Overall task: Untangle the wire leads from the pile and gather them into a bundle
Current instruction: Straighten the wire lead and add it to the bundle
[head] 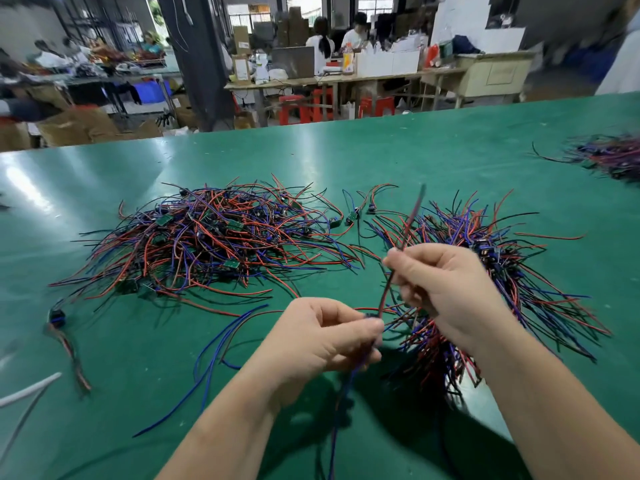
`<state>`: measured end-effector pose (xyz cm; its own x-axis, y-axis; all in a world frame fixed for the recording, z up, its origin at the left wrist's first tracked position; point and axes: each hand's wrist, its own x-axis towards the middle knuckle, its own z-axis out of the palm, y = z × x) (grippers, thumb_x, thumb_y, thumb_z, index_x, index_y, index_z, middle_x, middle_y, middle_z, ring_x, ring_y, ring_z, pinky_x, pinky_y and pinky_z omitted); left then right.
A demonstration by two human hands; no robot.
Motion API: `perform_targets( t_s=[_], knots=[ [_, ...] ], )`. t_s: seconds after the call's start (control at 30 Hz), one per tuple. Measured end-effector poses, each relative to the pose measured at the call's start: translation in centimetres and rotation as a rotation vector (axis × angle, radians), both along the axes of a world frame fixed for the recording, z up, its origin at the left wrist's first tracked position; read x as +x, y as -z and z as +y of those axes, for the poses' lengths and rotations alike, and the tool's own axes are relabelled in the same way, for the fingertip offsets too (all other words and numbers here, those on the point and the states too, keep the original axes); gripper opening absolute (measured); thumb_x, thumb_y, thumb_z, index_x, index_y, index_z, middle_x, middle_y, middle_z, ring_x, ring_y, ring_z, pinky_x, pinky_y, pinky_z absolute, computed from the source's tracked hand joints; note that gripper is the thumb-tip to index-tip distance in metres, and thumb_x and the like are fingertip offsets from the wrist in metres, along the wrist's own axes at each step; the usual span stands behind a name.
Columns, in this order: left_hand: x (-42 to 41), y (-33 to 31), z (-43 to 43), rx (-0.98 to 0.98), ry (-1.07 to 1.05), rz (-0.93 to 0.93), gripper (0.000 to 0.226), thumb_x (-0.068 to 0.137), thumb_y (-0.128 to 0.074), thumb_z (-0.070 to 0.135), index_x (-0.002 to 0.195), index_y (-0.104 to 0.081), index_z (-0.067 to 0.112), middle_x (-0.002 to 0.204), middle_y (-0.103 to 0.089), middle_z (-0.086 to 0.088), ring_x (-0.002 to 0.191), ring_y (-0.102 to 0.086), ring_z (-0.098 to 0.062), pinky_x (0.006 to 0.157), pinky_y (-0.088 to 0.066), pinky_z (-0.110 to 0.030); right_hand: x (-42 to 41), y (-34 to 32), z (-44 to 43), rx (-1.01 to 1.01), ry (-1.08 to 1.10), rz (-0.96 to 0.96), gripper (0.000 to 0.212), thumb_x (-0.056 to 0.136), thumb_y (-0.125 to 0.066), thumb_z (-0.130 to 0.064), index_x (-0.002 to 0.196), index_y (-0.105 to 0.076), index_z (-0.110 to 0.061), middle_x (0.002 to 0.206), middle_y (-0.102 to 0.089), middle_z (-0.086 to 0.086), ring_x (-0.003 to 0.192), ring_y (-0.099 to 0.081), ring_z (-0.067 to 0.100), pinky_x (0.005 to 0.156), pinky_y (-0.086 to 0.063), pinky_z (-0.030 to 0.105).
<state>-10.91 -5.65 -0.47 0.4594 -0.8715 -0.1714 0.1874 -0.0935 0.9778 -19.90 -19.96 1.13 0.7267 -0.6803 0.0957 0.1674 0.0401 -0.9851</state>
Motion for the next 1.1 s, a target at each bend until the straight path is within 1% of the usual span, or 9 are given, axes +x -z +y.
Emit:
perform_targets(
  t_s=[0.17,0.37,0.57,0.7,0.77,0.83,0.9,1.0,1.1],
  knots=[
    [0.0,0.3,0.5,0.133,0.239,-0.098,0.016,0.076,-0.079,0.014,0.063,-0.07,0.013,0.065,-0.07,-0.009,0.05,-0.062,-0.012,0.048,-0.045,-0.017,-0.7,-0.8,-2.4,0.286,0.224,-0.12,0.023,0.08,-0.069,-0.015,0.058,-0.073,-0.014,0.054,-0.06,-0.002,0.042,-0.047,0.003,0.039,-0.039,0.013],
    [1.2,0.1,0.6,0.055,-0.021,-0.013,0.015,0.071,-0.077,0.019,0.063,-0.07,0.009,0.068,-0.069,-0.011,0.054,-0.064,-0.014,0.052,-0.05,-0.021,-0.3,-0.3,-2.6,0.297,0.363,-0.347,0.011,0.095,-0.057,-0.019,0.084,-0.056,-0.019,0.055,-0.06,0.0,0.046,-0.053,0.009,0.047,-0.045,0.018],
    [1.3,0.6,-0.1,-0.066,-0.217,0.052,0.026,0.054,-0.075,0.036,0.062,-0.069,0.012,0.065,-0.07,-0.006,0.053,-0.066,-0.012,0.053,-0.056,-0.024,0.2,0.8,1.3,-0.43,-0.26,0.125,0.025,0.066,-0.082,-0.017,0.088,-0.07,-0.018,0.076,-0.07,-0.001,0.067,-0.062,0.011,0.066,-0.052,0.027],
    [1.3,0.7,-0.3,-0.074,-0.239,-0.024,0.038,0.071,-0.059,0.049,0.065,-0.074,0.015,0.07,-0.073,-0.004,0.06,-0.067,-0.011,0.058,-0.055,-0.021,0.2,0.5,1.5,-0.49,-0.126,0.056,0.026,0.067,-0.083,-0.008,0.087,-0.074,-0.021,0.081,-0.074,-0.001,0.073,-0.066,0.008,0.074,-0.055,0.024],
    [1.9,1.1,-0.3,-0.007,-0.361,-0.284,0.039,0.084,-0.052,0.052,0.071,-0.076,0.023,0.077,-0.073,0.004,0.067,-0.064,-0.007,0.064,-0.05,-0.015,-0.2,-0.1,0.3,-0.41,0.077,-0.007,0.025,0.07,-0.08,-0.008,0.09,-0.074,-0.022,0.081,-0.075,-0.003,0.071,-0.067,0.007,0.072,-0.054,0.019],
    [2.7,1.9,-0.1,0.18,-0.509,-0.816,0.017,0.091,-0.057,0.041,0.094,-0.07,0.031,0.095,-0.067,0.008,0.088,-0.059,-0.009,0.082,-0.046,-0.023,-0.9,-0.8,-1.4,-0.35,0.308,0.0,0.021,0.075,-0.077,-0.011,0.092,-0.074,-0.024,0.082,-0.075,-0.002,0.073,-0.067,0.008,0.074,-0.054,0.022],
    [3.0,2.8,0.2,0.482,-0.496,-1.155,0.036,0.086,-0.057,0.045,0.122,-0.053,0.04,0.118,-0.052,0.01,0.112,-0.046,-0.017,0.096,-0.033,-0.033,-1.7,-1.0,-3.3,-0.469,0.501,0.211,0.023,0.08,-0.073,-0.02,0.103,-0.073,-0.023,0.097,-0.073,0.004,0.088,-0.066,0.014,0.086,-0.051,0.033],
    [3.1,4.1,0.3,0.738,-0.417,-1.316,0.044,0.086,-0.052,0.056,0.128,-0.043,0.047,0.124,-0.05,0.014,0.117,-0.042,-0.017,0.097,-0.024,-0.037,-2.5,-0.9,-4.8,-0.675,0.662,0.599,0.043,0.083,-0.067,-0.032,0.125,-0.062,-0.026,0.136,-0.049,0.01,0.127,-0.042,0.028,0.107,-0.028,0.047],
    [3.4,4.1,0.3,0.649,-0.496,-1.355,0.028,0.088,-0.054,0.053,0.113,-0.058,0.042,0.107,-0.065,0.018,0.108,-0.052,-0.009,0.089,-0.019,-0.033,-2.4,-0.8,-4.1,-0.735,0.694,0.406,0.038,0.083,-0.066,-0.022,0.121,-0.063,-0.025,0.132,-0.047,0.01,0.124,-0.043,0.023,0.107,-0.026,0.033]
  ],
)
